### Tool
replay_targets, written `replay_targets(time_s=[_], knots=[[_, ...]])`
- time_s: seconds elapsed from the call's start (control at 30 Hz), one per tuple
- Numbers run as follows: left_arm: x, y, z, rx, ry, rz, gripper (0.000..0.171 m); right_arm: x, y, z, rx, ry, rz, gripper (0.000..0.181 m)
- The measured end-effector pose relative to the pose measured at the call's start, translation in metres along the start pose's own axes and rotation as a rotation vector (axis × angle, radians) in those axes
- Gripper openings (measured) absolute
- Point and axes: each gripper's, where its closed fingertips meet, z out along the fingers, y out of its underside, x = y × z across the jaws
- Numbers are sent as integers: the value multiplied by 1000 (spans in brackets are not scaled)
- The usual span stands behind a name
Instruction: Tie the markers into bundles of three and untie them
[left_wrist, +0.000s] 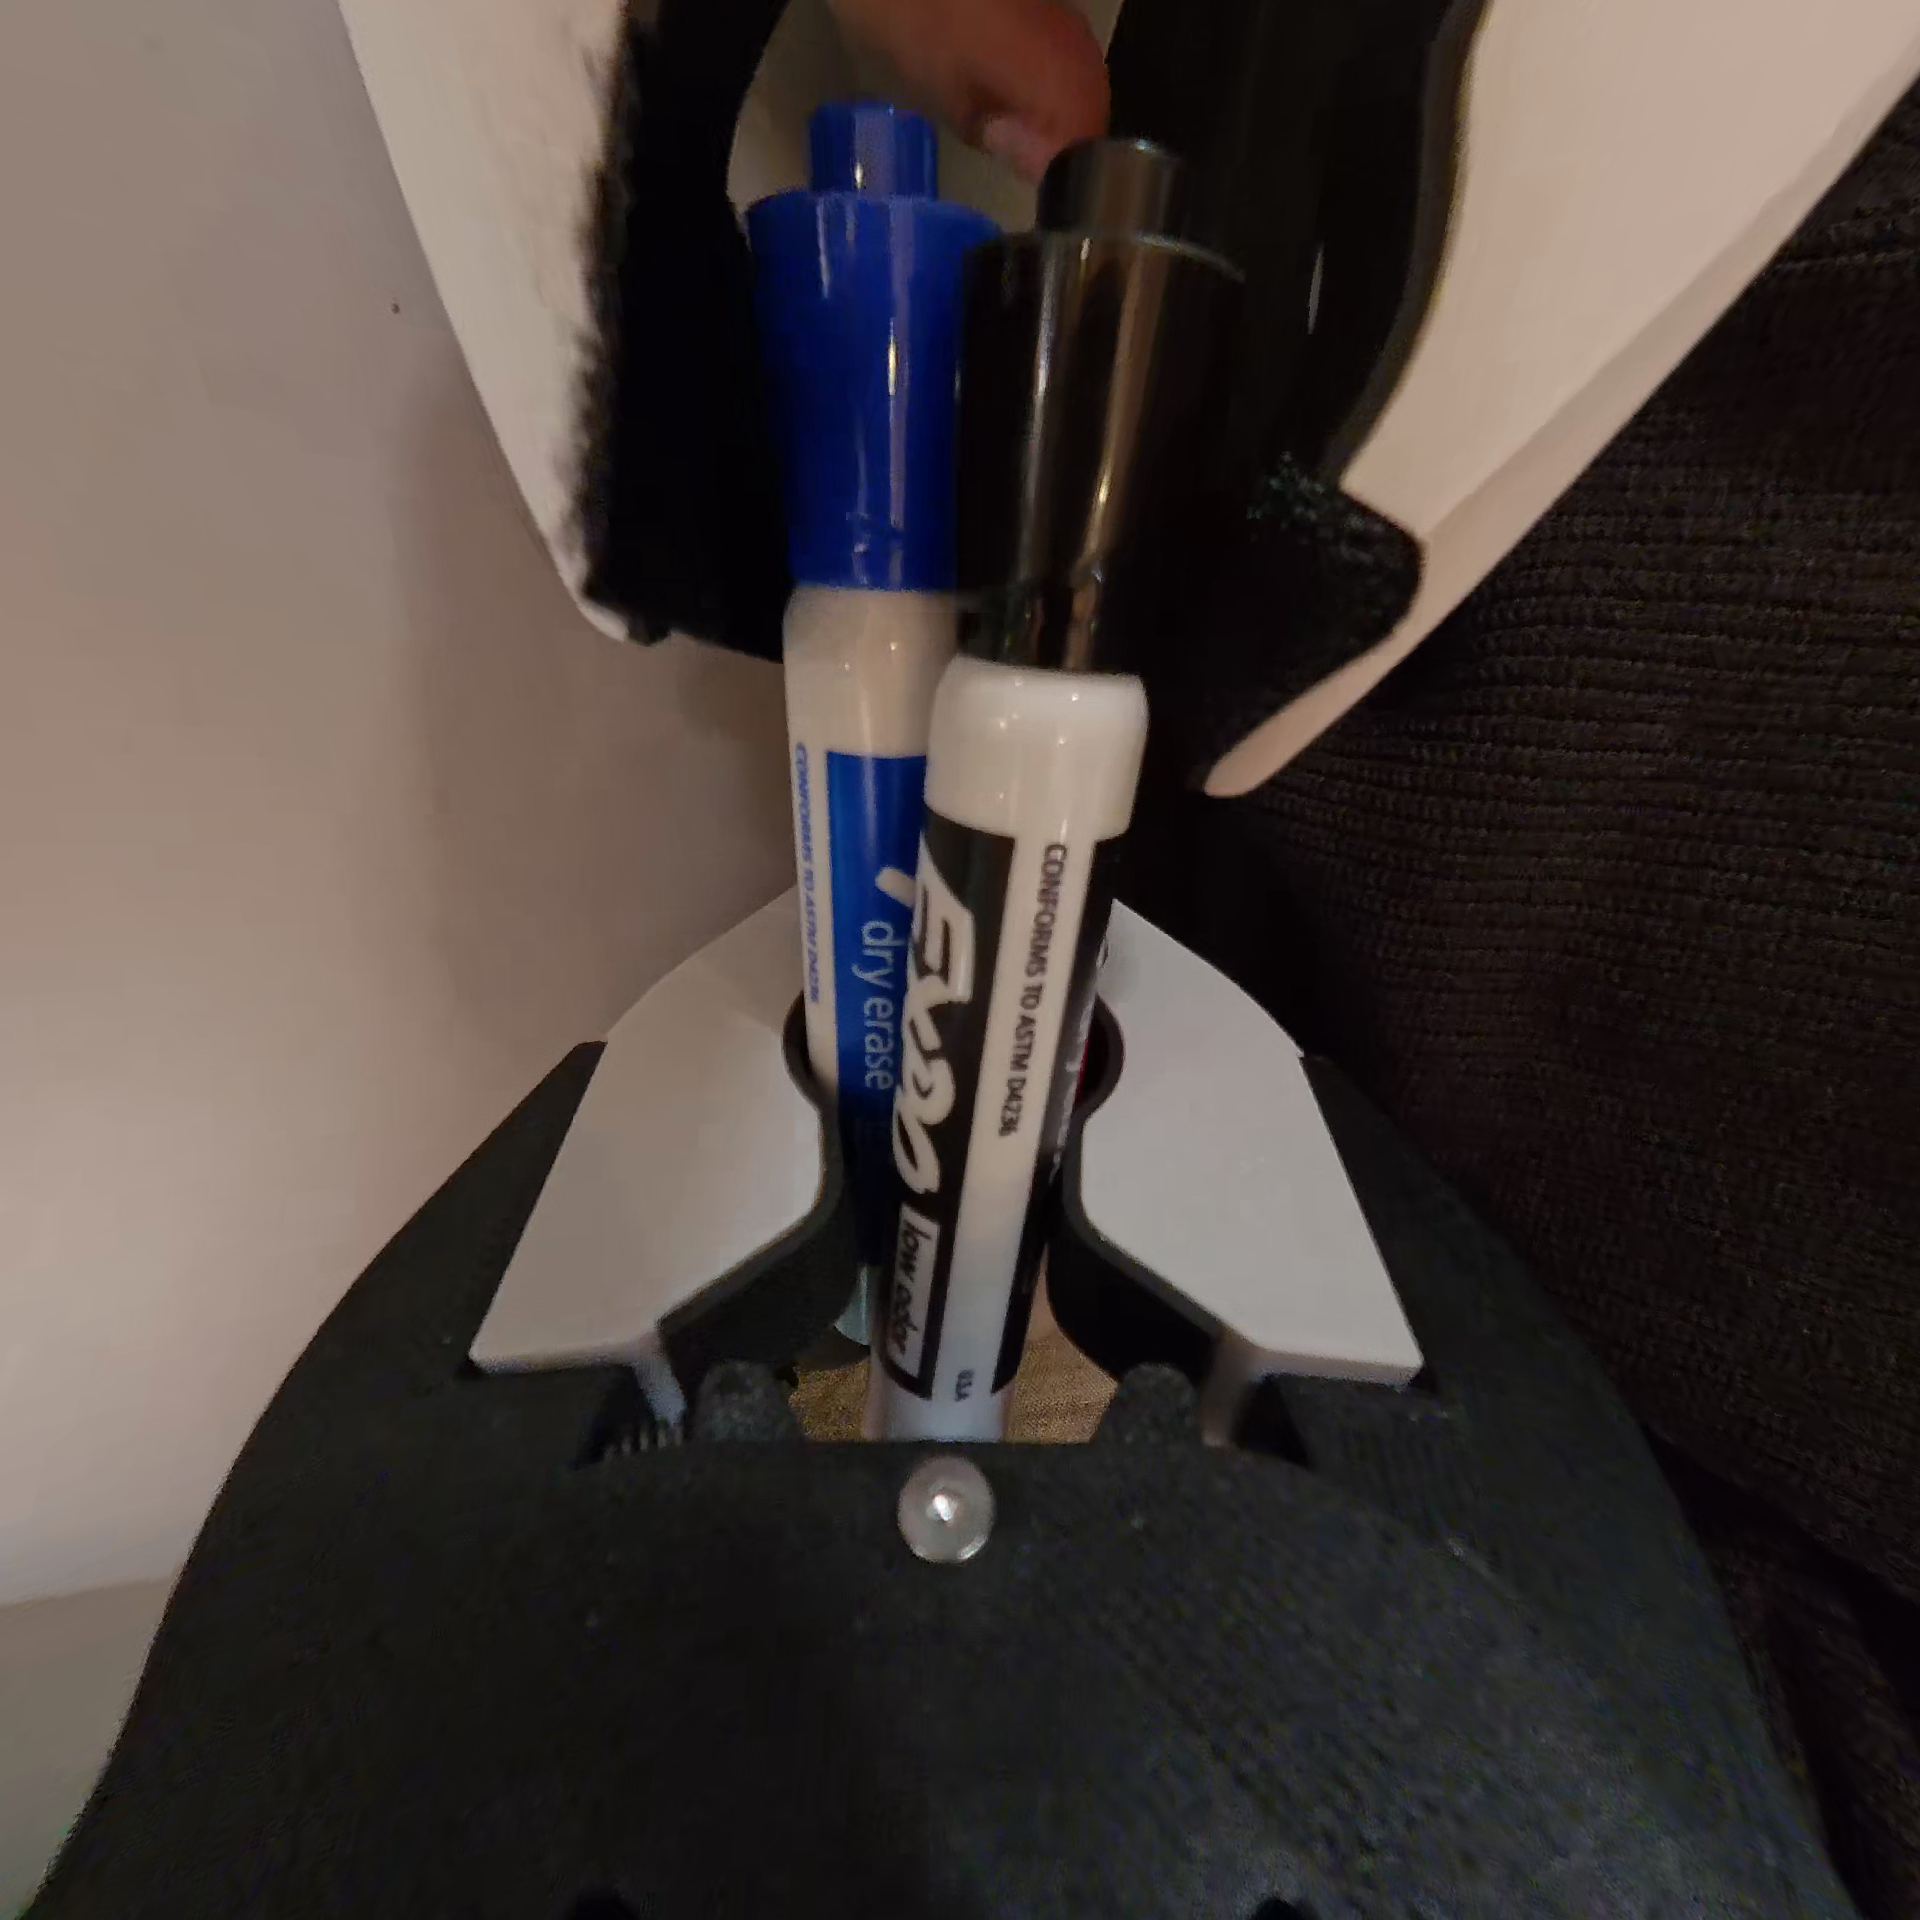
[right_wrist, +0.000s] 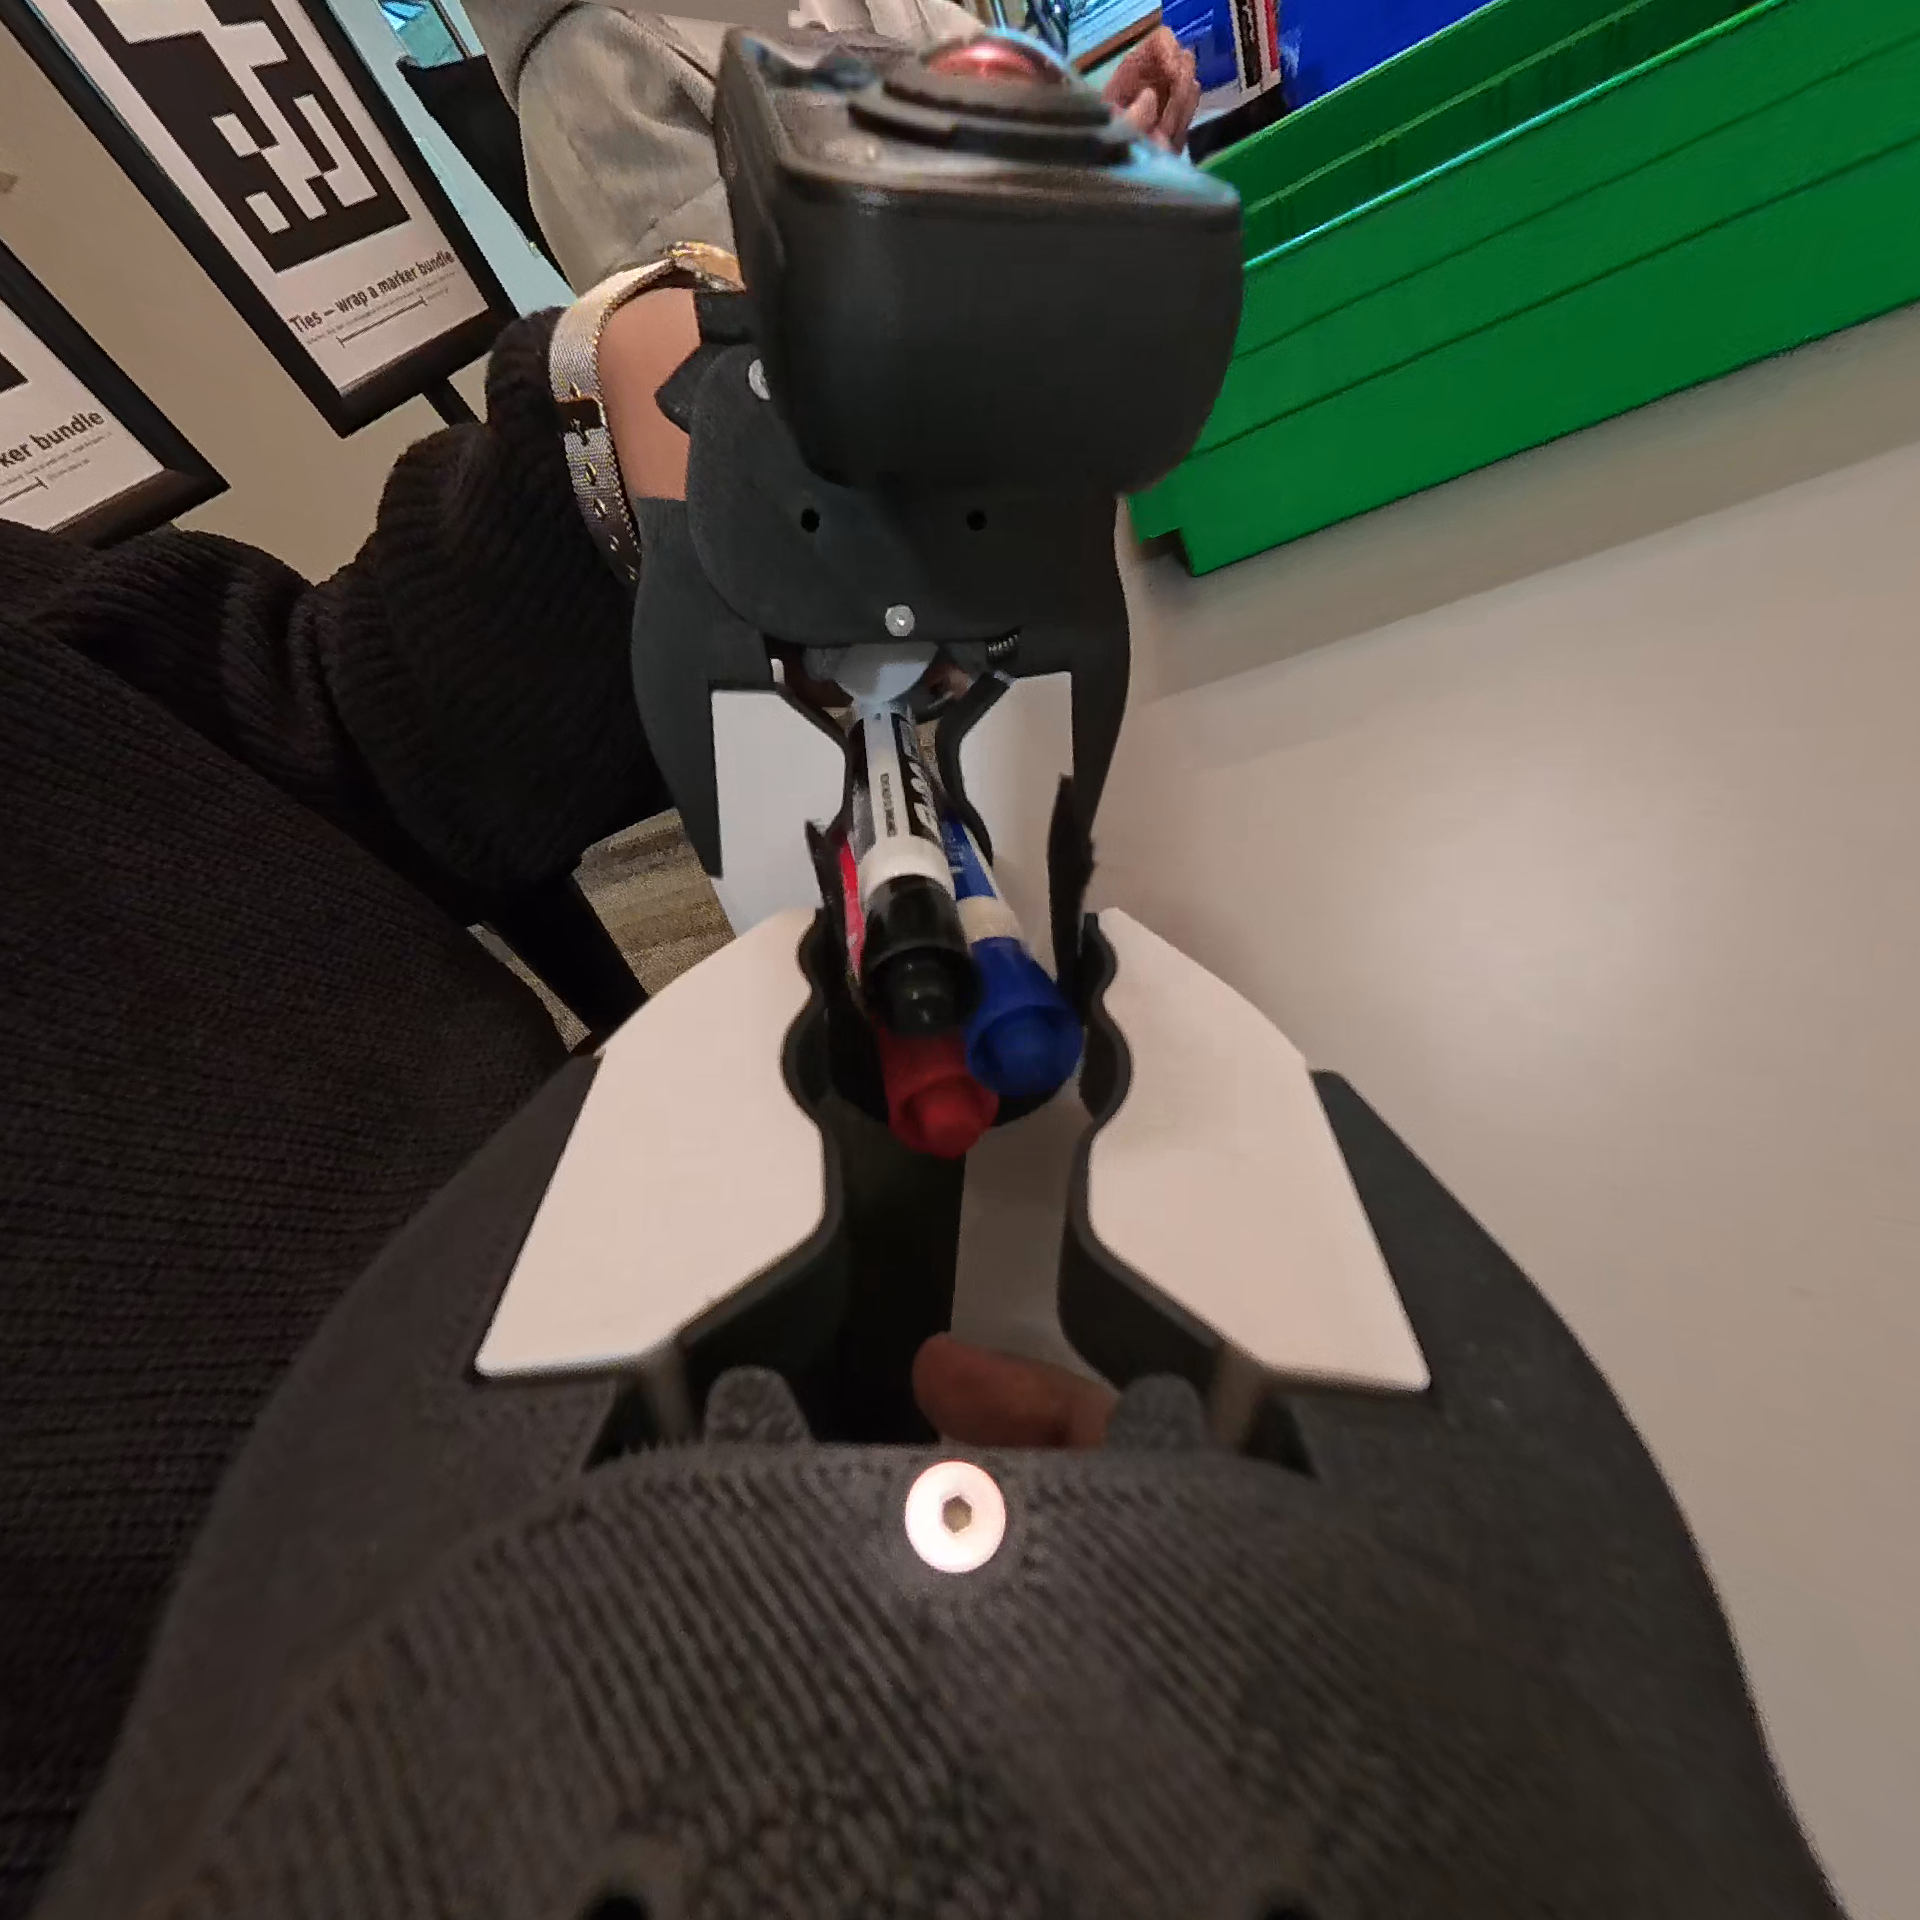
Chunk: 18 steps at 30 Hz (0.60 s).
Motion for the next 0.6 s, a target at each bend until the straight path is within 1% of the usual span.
replay_targets(time_s=[0.6], knots=[[6, -4, 11, -33, 14, 19, 44, -10, 4, 10, -29, -19, -21, 42]])
